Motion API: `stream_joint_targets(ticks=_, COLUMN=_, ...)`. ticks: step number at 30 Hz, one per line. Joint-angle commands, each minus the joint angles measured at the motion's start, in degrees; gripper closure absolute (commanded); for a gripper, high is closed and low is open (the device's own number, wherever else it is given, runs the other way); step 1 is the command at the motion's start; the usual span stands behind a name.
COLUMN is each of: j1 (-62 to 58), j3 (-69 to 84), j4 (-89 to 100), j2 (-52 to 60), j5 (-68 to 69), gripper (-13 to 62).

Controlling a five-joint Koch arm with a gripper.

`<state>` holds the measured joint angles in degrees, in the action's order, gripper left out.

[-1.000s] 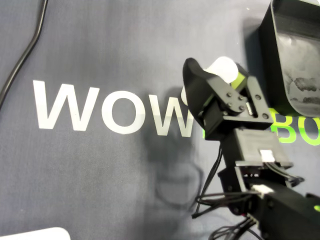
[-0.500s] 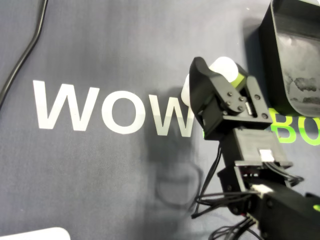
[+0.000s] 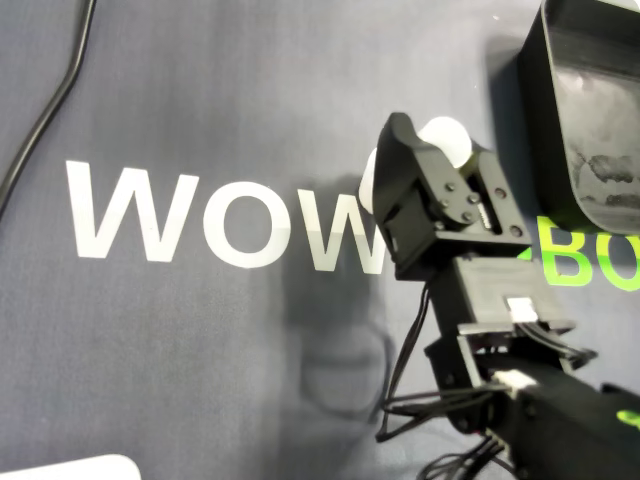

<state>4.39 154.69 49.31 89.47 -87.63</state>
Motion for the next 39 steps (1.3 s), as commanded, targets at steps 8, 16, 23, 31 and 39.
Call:
stream_joint_targets(ticks=8, j1=0.09, j3=-1.58, j4=4.66, j2=-0.44, j5=2.37, gripper=43.6)
stream_joint_targets(ticks=16, j1=0.26, j3=-1.93, j4=4.22, j2=1.05, j5=2.64, gripper=43.6)
stream_joint_targets(ticks=23, j1=1.14, j3=-2.81, j4=-0.97, j2=6.94, j5=2.64, gripper=43.5)
stream_joint_targets(ticks=31, j1=1.23, j3=-5.80, j4=-8.88, j2=14.68, j5=2.81, gripper=43.5)
stream_joint_targets(ticks=39, j1=-1.93, j3=-13.80, j4=-18.02, j2=19.42, j5=7.65, gripper=43.5)
